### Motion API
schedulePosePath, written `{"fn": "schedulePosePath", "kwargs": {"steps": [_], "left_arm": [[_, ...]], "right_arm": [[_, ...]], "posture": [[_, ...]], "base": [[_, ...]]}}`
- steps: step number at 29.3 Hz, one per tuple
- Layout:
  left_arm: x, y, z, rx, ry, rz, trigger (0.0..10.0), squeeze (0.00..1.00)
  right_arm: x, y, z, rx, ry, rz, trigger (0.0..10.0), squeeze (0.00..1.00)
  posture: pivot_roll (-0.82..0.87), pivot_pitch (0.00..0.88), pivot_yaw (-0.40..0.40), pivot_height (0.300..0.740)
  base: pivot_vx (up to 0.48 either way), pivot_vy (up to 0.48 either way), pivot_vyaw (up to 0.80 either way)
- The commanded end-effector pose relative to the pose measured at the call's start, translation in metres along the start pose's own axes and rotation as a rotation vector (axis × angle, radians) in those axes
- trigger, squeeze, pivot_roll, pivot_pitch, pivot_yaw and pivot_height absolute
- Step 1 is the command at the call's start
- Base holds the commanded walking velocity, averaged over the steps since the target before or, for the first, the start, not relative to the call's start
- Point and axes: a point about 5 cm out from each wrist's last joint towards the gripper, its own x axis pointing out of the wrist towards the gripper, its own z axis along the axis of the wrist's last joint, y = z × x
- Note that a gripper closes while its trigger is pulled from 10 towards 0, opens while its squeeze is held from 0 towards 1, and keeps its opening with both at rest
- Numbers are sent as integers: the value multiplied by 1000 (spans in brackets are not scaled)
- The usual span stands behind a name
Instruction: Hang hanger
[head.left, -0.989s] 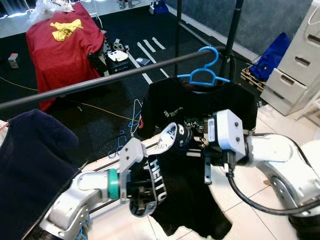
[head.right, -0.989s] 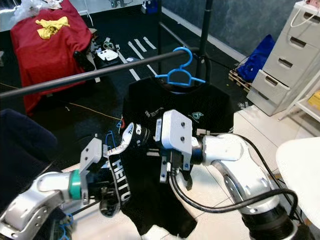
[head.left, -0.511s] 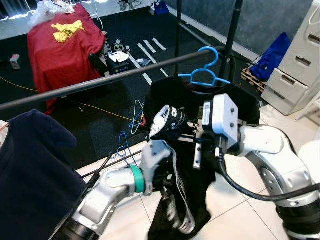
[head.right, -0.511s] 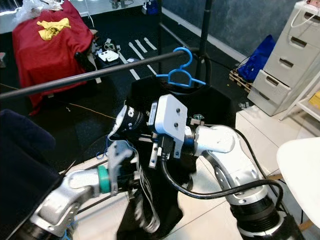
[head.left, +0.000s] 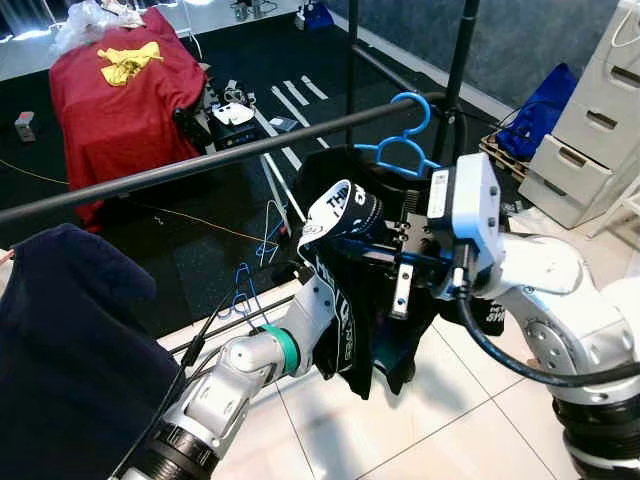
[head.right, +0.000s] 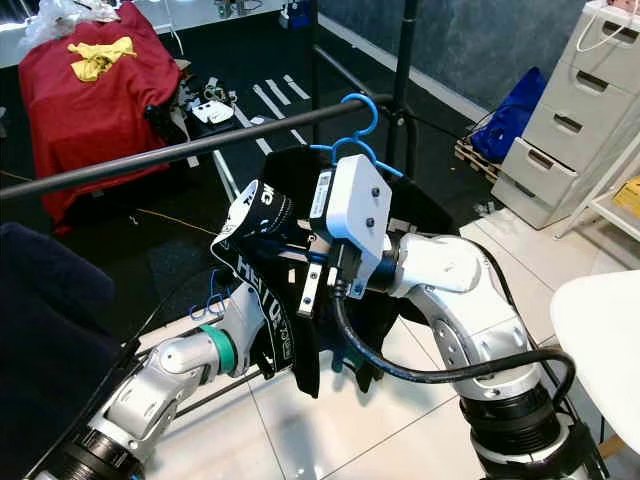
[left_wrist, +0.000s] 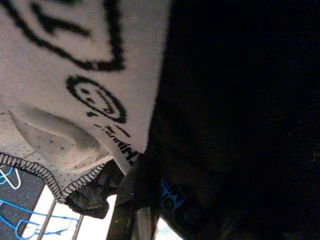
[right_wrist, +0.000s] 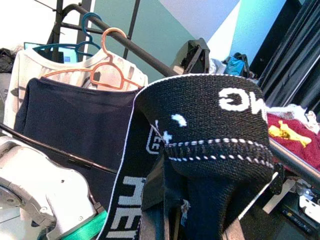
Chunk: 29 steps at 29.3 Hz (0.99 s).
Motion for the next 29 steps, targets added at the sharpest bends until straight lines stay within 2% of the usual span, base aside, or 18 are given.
{"fn": "schedulePosePath", "kwargs": {"steps": [1, 2, 3, 4, 8, 12, 15, 16, 17, 19, 21, 22, 23, 24, 25, 27, 28, 29], "left_arm": [[1, 3, -9, -10, 36, 42, 2235, 0], [1, 3, -9, -10, 36, 42, 2235, 0], [4, 7, -8, -8, 35, 101, 2235, 0], [3, 12, -7, -11, 35, 137, 0, 0], [-1, 19, -5, -16, 29, 172, 0, 0], [-19, 27, 8, -2, -40, 127, 0, 0], [-21, 27, 10, 0, -51, 117, 0, 0], [-31, 32, 17, 9, -82, 84, 0, 0], [-31, 32, 17, 9, -82, 84, 0, 0], [-66, 43, 31, 60, -137, -55, 0, 0], [-66, 43, 31, 60, -137, -55, 0, 0], [-88, 46, 37, 95, -145, -156, 0, 0], [-88, 46, 37, 95, -145, -156, 0, 0], [-107, 48, 41, 128, -131, -246, 0, 0], [-107, 48, 41, 128, -131, -246, 0, 0], [-135, 49, 44, 184, -71, -372, 0, 0], [-135, 49, 44, 184, -71, -372, 0, 0], [-141, 49, 44, 197, -50, -395, 0, 0]], "right_arm": [[2, 0, 8, -31, -34, 7, 0, 0], [2, 0, 8, -31, -34, 7, 0, 0], [2, 0, 7, -26, -30, 5, 0, 0], [1, 0, 5, -23, -22, 3, 0, 0], [-1, 0, 2, -20, -7, -1, 0, 0], [-7, 1, -6, -15, 25, -26, 0, 0], [-8, 1, -7, -16, 30, -29, 0, 0], [-10, 1, -11, -13, 44, -40, 0, 0], [-10, 1, -11, -13, 44, -40, 0, 0], [-17, 2, -21, -13, 87, -73, 0, 0], [-17, 2, -21, -13, 87, -73, 0, 0], [-18, 4, -25, -11, 101, -89, 0, 0], [-18, 4, -25, -11, 101, -89, 0, 0], [-18, 6, -28, -8, 106, -98, 0, 0], [-18, 6, -28, -8, 106, -98, 0, 0], [-13, 8, -30, 3, 93, -112, 0, 0], [-13, 8, -30, 3, 93, -112, 0, 0], [-12, 8, -31, 4, 88, -117, 0, 0]], "posture": [[-235, 128, 132, 740], [-235, 128, 132, 740], [-236, 127, 132, 740], [-235, 126, 131, 740], [-233, 126, 131, 740], [-223, 127, 131, 740], [-223, 127, 131, 740], [-215, 129, 133, 740], [-215, 129, 133, 740], [-208, 133, 137, 740], [-208, 133, 137, 740], [-207, 133, 137, 740], [-207, 133, 137, 740], [-196, 136, 139, 740], [-196, 136, 139, 740], [-181, 137, 142, 740], [-181, 137, 142, 740], [-181, 137, 142, 740]], "base": [[0, 0, 0], [0, 0, 0], [0, 0, 0], [0, 0, 0], [0, 0, 0], [0, 0, 0], [0, 0, 0], [0, 0, 0], [0, 0, 0], [0, 0, 0], [0, 0, 0], [0, 0, 0], [0, 0, 0], [0, 0, 0], [0, 0, 0], [0, 0, 0], [0, 0, 0], [0, 0, 0]]}}
